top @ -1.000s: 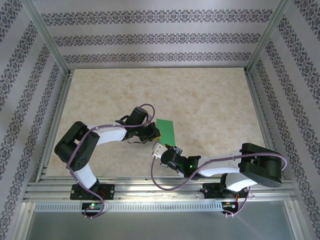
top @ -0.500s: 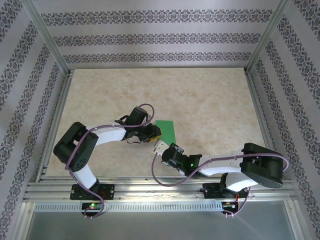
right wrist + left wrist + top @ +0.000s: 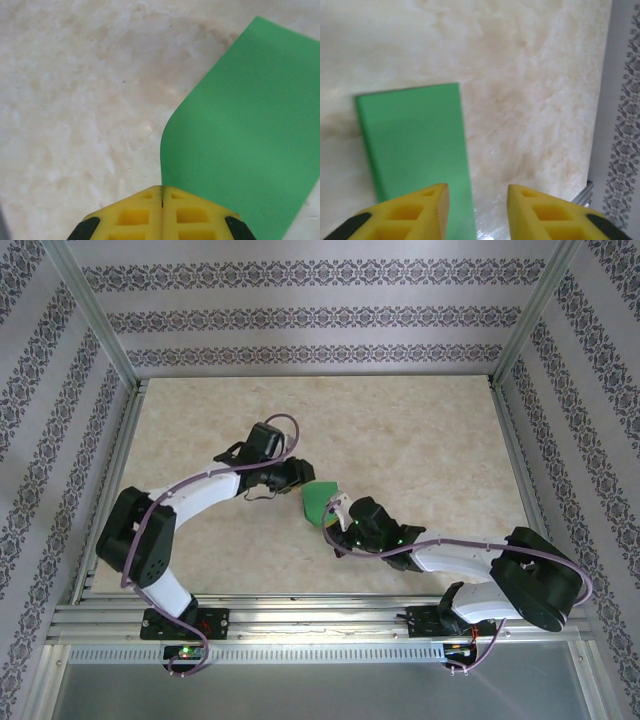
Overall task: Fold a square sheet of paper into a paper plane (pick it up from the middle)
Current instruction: Fold the triangle a second time at the center of the table.
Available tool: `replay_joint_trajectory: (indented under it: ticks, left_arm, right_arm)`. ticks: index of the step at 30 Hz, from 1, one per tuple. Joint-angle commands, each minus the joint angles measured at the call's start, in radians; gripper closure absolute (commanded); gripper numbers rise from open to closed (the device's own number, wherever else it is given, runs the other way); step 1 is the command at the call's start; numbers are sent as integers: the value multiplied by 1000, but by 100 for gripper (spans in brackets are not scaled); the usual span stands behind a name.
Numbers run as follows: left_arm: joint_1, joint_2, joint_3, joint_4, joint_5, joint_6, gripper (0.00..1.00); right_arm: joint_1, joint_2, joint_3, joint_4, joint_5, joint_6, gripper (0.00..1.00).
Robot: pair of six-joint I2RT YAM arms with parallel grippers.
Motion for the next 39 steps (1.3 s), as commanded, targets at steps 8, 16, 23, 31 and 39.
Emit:
replay_joint_trajectory:
  ticks: [8,16,23,31,39]
  left_arm:
    - [7,280,185,-51,174,100,77]
    - [5,372,172,-78,178,142,79]
    - [5,394,132,-75,169,158,80]
    - [5,398,126,-89,157,172,81]
    - [4,396,131,-102,153,177,81]
  right_arm:
    - [-110,143,63,110,-351,217,100]
    - [-152,188,60,148,-405,246,100]
    - [-177,218,62,156,-422,267,100]
    - [-230,257,78,128,-402,282,100]
    - [-249,288,98,91,-390,251,100]
